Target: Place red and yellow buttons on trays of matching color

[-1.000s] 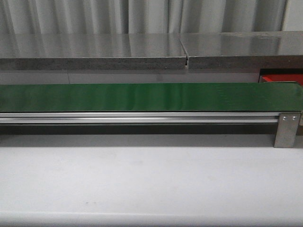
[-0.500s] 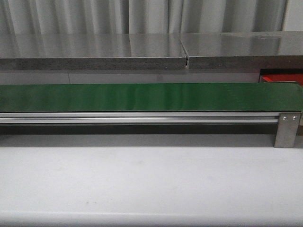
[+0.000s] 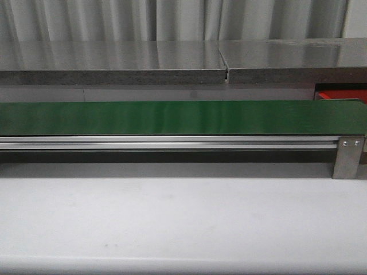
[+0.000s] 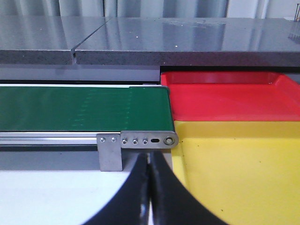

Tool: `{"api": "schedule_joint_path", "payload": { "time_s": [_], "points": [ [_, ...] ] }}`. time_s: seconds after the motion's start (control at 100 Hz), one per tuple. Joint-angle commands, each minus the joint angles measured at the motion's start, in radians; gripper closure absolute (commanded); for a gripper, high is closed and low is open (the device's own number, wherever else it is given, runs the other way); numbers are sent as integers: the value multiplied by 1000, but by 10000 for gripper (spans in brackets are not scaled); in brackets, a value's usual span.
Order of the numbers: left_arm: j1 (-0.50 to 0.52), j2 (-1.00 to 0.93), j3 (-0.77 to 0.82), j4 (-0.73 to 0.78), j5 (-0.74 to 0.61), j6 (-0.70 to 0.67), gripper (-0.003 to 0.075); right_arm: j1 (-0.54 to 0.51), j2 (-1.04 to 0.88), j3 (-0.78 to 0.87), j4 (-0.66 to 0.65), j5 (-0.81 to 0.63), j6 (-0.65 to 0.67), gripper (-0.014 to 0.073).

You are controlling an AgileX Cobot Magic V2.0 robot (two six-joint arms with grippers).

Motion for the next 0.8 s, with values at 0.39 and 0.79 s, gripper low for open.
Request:
{"api": "schedule_joint_path", "payload": {
  "time_s": [0.39, 0.79],
  "points": [
    [70, -60, 34, 100, 35, -70, 226, -4, -17, -22, -1, -75, -2, 711],
    [159, -58, 195, 45, -25, -70, 226, -4, -17, -22, -1, -75, -2, 711]
  ]
}}
